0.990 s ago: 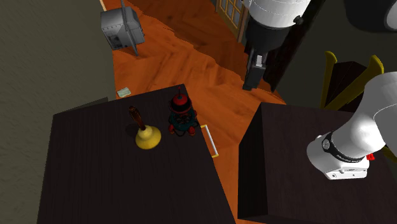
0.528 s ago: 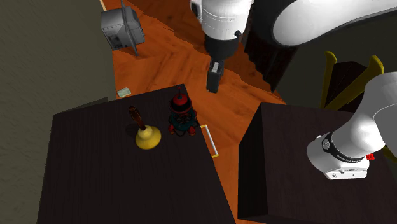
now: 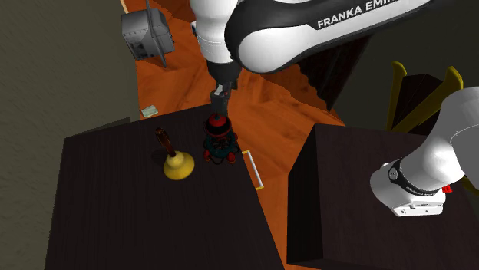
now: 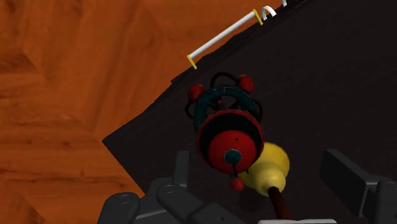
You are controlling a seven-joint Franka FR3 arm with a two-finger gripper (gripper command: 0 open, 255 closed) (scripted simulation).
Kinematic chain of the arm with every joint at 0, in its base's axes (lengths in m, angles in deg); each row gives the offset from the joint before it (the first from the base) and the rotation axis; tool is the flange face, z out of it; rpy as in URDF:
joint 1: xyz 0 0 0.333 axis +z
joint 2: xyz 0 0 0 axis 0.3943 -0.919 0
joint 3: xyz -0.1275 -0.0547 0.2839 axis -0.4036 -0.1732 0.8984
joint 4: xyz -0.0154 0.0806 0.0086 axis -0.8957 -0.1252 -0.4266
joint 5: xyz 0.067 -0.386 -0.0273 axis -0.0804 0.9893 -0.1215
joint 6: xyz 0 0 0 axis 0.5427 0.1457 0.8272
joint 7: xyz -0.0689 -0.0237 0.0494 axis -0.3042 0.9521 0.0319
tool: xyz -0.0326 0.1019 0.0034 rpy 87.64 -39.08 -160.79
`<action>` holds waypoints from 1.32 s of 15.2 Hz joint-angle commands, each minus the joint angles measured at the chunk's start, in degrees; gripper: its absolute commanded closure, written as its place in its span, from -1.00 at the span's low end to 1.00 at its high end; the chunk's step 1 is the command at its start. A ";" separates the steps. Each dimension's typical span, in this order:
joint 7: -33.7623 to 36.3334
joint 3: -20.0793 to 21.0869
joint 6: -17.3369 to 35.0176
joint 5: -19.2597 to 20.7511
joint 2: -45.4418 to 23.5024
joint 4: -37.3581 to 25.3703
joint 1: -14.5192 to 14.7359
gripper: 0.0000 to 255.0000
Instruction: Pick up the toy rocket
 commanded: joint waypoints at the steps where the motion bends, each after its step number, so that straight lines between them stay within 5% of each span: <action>1: -0.74 -0.30 -0.04 -0.45 -4.98 -4.81 -0.40 -1.00; 3: -1.12 -0.39 0.00 -0.83 -8.96 -8.55 -0.67 -1.00; 12: -0.83 -0.40 5.23 -0.73 -10.88 -5.24 -0.71 -1.00; 13: -0.89 -0.42 5.21 -0.74 -10.94 -5.32 -0.75 1.00; 20: -0.89 -0.42 5.21 -0.74 -10.90 -5.28 -0.75 1.00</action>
